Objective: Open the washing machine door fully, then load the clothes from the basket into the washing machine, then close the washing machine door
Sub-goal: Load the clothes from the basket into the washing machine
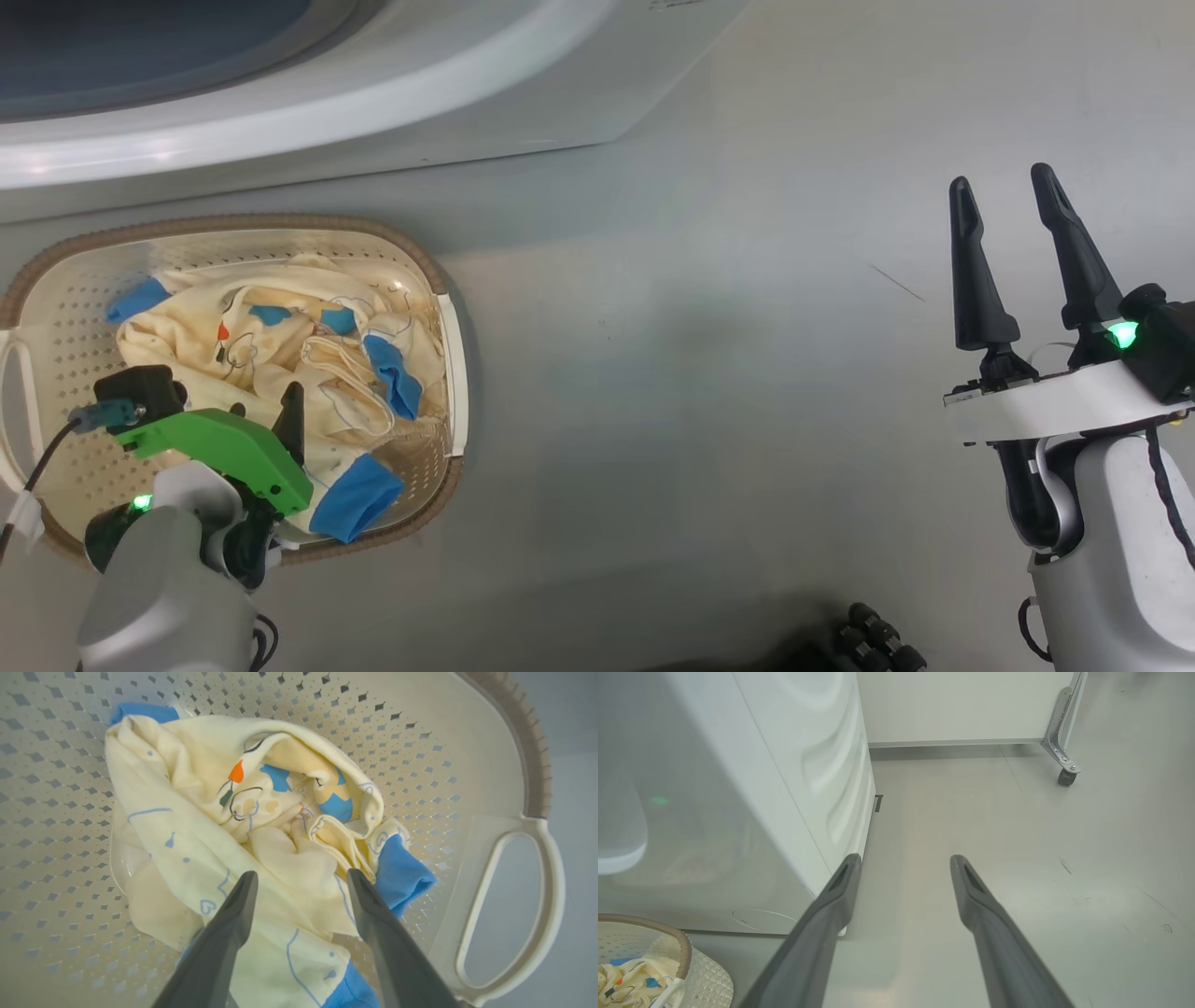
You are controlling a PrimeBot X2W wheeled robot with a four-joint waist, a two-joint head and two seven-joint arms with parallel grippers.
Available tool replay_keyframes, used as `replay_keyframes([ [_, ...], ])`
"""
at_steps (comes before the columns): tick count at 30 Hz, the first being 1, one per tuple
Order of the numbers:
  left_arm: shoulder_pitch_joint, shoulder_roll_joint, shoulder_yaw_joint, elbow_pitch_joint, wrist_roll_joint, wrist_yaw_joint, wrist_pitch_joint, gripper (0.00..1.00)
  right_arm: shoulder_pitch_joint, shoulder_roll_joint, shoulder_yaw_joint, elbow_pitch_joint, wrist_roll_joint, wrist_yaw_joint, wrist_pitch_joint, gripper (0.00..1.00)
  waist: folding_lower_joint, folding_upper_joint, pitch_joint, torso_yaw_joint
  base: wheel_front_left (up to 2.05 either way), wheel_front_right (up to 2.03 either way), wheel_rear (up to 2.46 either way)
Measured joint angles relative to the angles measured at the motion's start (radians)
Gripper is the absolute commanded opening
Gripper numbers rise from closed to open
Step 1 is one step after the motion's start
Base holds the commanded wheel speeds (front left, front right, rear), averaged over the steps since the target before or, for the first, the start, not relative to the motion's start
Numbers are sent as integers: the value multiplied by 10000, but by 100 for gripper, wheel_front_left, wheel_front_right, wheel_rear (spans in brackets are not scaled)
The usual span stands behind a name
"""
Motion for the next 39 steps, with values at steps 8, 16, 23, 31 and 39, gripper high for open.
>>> replay_keyframes([
  [8, -559, 2, -96, 343, 0, -2, -4, 100, -151, -31, -130, -134, -15, 0, 0, 100, -1, 0, 557, 74, 0, 0, 0],
  [16, -776, -8, -173, 849, -4, -13, -207, 100, -411, -42, -163, -159, -79, 0, 0, 100, -1, 0, 911, 197, 0, 0, 0],
  [23, -1083, -48, -263, 1212, -10, -17, -403, 100, -414, -56, -247, -178, -79, 0, 0, 100, -1, 0, 1034, 232, 0, 0, 0],
  [31, -1345, -107, -362, 1586, -10, -96, -619, 100, -414, -61, -316, -244, -79, 0, 0, 100, -1, 0, 1185, 242, 0, 0, 0],
  [39, -1672, -142, -640, 1925, 21, -96, -963, 84, -427, -151, -439, -341, -79, 0, 0, 100, -1, 0, 1432, 278, 0, 0, 0],
])
